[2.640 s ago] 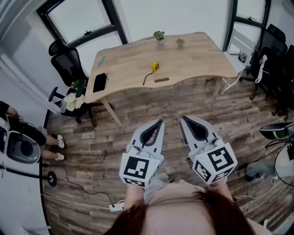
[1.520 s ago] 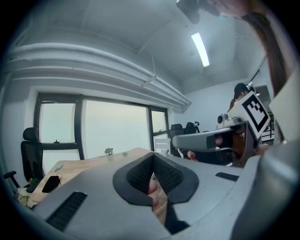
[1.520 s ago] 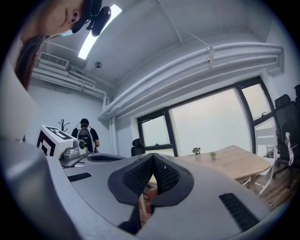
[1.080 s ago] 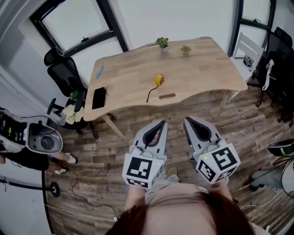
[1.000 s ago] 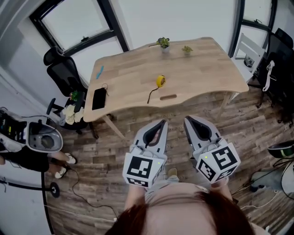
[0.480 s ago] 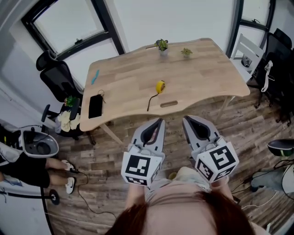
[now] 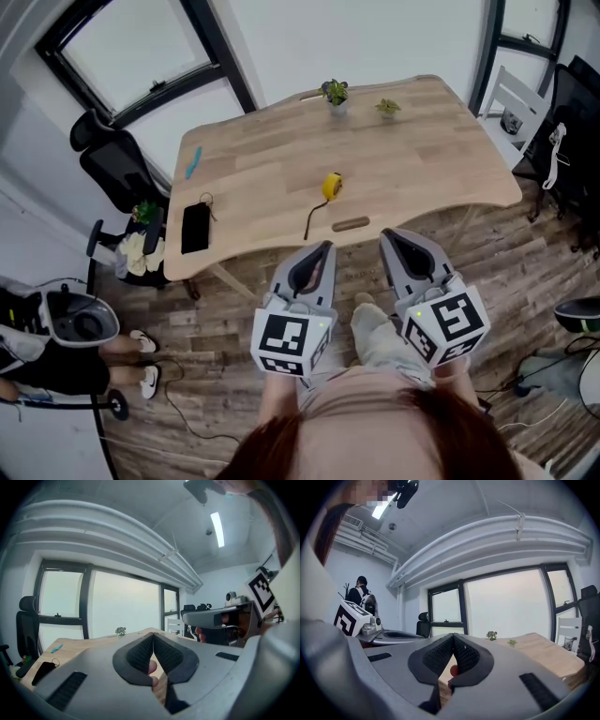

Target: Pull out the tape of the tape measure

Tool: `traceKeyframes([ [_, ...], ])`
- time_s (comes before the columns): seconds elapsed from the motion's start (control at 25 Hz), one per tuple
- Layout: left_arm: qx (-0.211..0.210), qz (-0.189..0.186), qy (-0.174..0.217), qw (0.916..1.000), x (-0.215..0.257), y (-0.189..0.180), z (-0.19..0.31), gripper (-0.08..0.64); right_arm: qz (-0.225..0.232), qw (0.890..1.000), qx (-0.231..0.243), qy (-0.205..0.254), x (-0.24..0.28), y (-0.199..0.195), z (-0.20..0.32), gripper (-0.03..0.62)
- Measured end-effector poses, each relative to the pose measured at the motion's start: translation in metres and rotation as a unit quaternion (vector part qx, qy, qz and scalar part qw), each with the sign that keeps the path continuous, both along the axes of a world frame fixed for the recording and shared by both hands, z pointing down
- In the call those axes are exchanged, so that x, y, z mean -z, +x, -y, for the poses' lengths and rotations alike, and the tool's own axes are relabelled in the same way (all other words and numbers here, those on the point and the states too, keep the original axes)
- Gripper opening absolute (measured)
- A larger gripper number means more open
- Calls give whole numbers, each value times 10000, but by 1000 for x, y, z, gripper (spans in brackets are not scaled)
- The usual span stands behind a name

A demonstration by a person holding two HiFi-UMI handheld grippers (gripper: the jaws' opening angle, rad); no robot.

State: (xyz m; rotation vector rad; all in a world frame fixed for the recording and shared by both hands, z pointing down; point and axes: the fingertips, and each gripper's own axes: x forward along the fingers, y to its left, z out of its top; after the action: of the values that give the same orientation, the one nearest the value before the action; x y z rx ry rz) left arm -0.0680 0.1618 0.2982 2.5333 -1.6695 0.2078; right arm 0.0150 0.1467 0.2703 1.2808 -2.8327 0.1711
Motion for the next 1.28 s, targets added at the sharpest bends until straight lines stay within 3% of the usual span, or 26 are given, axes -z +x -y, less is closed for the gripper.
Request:
traceKeyframes([
  [0.28, 106, 42, 7, 9999, 1, -9, 61, 3, 62, 10000, 61, 18, 4, -2, 62, -2],
  [0.64, 320, 266, -323, 9986, -20, -16, 134, 5, 144, 9995, 226, -146, 0, -1, 143, -2],
  [0.76, 322, 239, -450, 9982, -29, -17, 156, 65, 186, 9993, 264, -200, -3, -1, 168, -2],
  [1.28, 737, 92, -834, 9937, -76, -31, 225, 114, 243, 9979, 572, -206, -11, -3, 256, -2],
])
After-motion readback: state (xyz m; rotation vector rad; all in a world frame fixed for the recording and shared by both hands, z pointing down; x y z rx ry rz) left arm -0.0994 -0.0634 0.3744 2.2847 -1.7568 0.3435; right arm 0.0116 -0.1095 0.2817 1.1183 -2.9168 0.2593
